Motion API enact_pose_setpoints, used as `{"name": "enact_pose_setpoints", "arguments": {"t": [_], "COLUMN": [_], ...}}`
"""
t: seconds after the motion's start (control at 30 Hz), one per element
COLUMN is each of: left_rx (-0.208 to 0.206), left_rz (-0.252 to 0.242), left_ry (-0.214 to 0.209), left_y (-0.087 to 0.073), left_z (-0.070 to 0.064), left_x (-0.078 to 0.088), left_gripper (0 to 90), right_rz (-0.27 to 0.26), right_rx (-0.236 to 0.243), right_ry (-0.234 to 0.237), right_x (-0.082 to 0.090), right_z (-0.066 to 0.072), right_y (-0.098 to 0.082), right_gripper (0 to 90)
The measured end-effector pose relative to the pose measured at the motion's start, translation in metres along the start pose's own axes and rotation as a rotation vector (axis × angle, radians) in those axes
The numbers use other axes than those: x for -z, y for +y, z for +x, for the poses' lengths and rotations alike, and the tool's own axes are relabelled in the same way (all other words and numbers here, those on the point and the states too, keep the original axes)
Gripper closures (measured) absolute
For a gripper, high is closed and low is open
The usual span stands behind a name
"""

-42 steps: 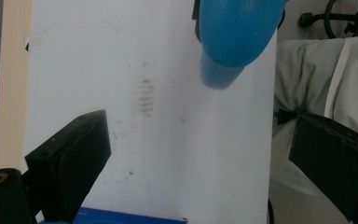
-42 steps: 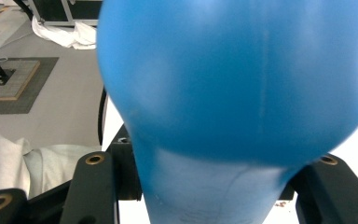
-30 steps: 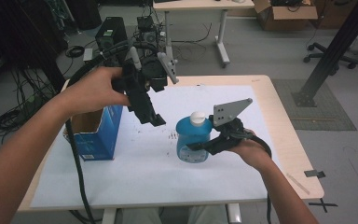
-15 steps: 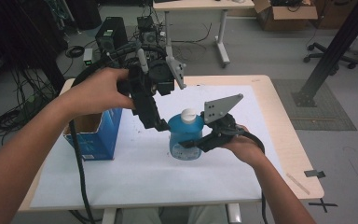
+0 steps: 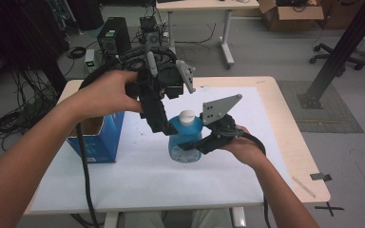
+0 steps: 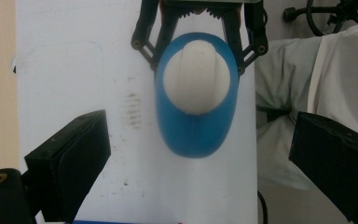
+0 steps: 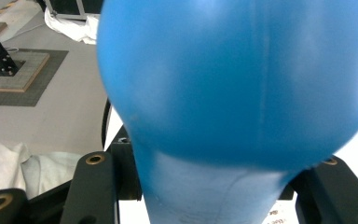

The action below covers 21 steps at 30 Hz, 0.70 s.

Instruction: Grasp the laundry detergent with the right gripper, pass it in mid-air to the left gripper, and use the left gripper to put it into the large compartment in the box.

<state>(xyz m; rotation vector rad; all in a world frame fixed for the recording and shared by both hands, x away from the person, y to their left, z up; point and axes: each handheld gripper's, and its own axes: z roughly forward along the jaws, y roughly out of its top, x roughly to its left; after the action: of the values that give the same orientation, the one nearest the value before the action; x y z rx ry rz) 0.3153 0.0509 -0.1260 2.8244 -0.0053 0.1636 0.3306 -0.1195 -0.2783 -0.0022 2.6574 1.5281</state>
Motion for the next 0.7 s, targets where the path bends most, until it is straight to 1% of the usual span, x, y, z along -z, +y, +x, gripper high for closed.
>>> {"name": "enact_pose_setpoints", "arguments": {"t": [0.23,0.43,0.7], "left_rx": [-0.011,-0.010,-0.010], "left_rz": [0.010,0.014,0.027], "left_ry": [-0.011,-0.015,-0.025], "left_y": [0.004,0.005,0.006], "left_z": [0.000,0.001,0.004], "left_x": [-0.009,-0.015,-0.027], "left_gripper": [5.6,5.6,5.6], "right_rz": [0.003,0.003,0.005], "right_rx": [-0.001,-0.005,-0.004], "right_ry": [0.004,0.007,0.010], "right_x": [-0.002,-0.003,-0.003], "right_z": [0.000,0.000,0.000], "right_y": [0.000,0.000,0.000], "right_gripper": [44.1,44.1,44.1]}}
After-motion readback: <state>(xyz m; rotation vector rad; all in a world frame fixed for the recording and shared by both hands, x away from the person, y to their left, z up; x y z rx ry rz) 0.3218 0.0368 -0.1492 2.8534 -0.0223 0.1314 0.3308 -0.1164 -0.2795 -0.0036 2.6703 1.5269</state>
